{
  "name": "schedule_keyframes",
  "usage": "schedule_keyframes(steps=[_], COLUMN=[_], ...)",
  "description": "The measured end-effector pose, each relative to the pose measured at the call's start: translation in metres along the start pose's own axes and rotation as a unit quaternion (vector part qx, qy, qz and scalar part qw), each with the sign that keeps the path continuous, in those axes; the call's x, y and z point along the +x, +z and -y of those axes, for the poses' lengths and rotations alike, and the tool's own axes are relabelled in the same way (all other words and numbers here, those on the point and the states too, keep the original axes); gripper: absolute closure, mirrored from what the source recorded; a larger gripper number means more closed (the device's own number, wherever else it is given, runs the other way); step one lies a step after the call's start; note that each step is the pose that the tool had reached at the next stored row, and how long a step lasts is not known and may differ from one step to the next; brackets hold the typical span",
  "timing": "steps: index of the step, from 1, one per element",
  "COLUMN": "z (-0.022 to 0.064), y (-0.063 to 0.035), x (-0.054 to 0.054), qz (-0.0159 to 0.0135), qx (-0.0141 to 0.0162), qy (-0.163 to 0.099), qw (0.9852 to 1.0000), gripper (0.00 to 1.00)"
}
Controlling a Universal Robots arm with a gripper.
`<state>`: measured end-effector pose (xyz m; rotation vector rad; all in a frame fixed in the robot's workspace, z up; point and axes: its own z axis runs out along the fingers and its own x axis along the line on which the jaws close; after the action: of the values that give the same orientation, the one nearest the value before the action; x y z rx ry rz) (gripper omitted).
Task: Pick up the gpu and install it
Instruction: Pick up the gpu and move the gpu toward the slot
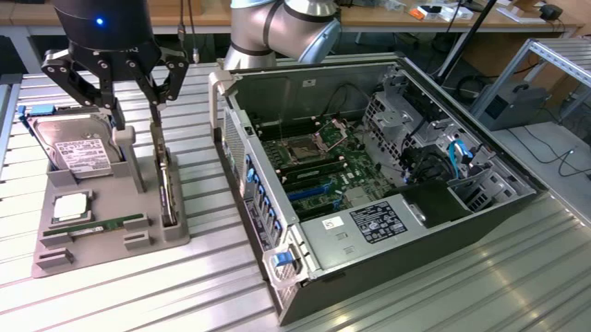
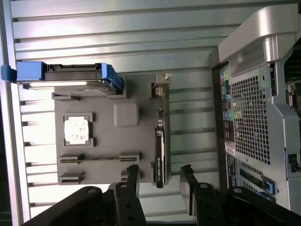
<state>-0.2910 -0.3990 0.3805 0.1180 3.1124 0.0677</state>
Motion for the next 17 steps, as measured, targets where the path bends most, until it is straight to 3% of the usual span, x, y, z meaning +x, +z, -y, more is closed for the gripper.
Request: schedule_keyframes(steps=[17], z=[0.0008], y=[0.0023], x=[0.0096], qz=[0.0], qx=[0.0], qy=[0.0], qw=[1.0], gripper=[0.52])
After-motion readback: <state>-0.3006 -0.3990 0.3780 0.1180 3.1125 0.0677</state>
